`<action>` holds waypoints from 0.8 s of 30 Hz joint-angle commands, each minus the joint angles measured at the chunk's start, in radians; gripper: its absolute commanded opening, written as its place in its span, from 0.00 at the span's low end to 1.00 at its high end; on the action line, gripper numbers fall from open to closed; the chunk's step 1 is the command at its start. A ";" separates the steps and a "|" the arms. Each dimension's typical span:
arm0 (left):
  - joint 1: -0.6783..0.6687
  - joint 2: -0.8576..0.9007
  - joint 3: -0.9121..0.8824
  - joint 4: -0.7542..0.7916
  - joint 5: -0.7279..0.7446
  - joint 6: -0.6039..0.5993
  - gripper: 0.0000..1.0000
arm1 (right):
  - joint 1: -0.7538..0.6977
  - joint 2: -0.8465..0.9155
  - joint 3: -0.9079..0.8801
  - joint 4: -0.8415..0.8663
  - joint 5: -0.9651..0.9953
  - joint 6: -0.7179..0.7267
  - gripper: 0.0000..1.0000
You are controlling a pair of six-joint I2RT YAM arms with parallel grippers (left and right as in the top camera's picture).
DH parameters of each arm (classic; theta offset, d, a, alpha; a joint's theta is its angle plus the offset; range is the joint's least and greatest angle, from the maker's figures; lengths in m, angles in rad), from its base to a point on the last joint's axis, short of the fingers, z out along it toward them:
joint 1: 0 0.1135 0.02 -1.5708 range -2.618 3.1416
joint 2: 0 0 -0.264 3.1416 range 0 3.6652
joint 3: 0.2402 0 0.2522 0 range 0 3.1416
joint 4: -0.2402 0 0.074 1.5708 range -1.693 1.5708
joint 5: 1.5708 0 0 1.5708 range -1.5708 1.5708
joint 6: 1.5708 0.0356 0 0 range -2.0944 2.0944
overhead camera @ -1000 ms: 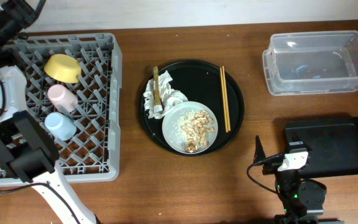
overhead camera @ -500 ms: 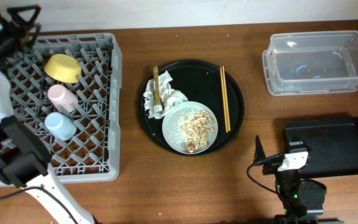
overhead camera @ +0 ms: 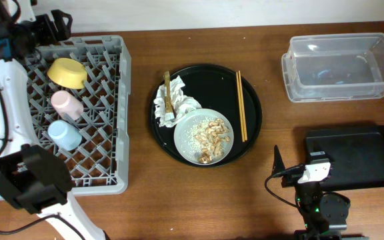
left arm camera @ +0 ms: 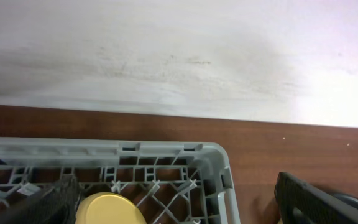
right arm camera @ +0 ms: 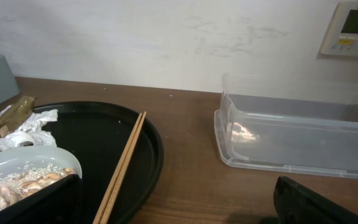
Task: Sort waste into correct bins and load items into the dishwasher rack
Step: 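Adjust the yellow bowl in the rack with the left gripper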
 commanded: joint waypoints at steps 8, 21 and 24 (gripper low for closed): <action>-0.072 0.031 -0.010 -0.015 -0.238 0.116 0.04 | -0.003 -0.007 -0.005 -0.006 0.005 0.000 0.98; -0.075 0.192 -0.011 -0.072 -0.377 0.245 0.00 | -0.003 -0.007 -0.005 -0.006 0.005 0.000 0.98; -0.075 0.220 -0.011 -0.087 -0.380 0.249 0.00 | -0.003 -0.007 -0.005 -0.006 0.005 0.000 0.98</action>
